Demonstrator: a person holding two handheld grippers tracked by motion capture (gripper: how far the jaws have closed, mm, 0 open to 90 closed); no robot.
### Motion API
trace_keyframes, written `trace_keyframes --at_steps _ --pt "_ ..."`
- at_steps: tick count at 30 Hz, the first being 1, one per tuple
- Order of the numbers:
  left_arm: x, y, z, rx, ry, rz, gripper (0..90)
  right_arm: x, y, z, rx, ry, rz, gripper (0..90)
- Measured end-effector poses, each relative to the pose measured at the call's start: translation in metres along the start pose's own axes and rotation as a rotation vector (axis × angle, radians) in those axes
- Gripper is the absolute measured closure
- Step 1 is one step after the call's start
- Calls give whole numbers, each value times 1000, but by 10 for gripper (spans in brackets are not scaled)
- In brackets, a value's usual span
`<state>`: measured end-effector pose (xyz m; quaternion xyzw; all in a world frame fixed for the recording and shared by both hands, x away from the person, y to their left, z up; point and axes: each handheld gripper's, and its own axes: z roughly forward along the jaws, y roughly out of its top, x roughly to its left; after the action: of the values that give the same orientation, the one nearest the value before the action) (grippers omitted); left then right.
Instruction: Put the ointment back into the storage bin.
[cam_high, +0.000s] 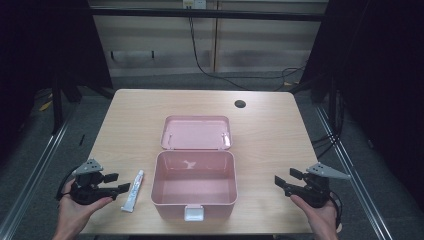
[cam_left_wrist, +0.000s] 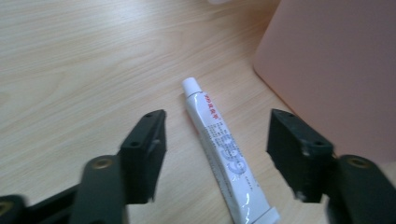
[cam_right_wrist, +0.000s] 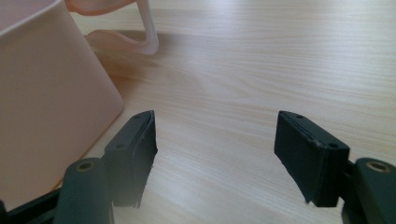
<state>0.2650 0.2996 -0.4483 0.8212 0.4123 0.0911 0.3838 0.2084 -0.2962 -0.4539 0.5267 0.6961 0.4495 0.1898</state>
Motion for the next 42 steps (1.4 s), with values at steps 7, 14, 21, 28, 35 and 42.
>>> trace_keyframes --at_steps 7,14,21,28,35,42 --pt "-4 0 0 21 -11 -10 461 4 3 -5 -2 -6 11 323" --pt "-8 4 -6 26 -46 -10 471 7 3 -5 23 19 -15 313" --pt "-19 16 -12 90 -45 73 523 7 3 -5 27 32 -15 292" --pt "-24 26 -14 151 -21 81 530 7 4 -3 46 37 -24 282" --pt "-27 41 -4 215 -55 89 536 6 3 -3 53 25 -17 277" --pt "-19 52 9 290 -83 57 546 7 4 -2 58 29 -23 265"
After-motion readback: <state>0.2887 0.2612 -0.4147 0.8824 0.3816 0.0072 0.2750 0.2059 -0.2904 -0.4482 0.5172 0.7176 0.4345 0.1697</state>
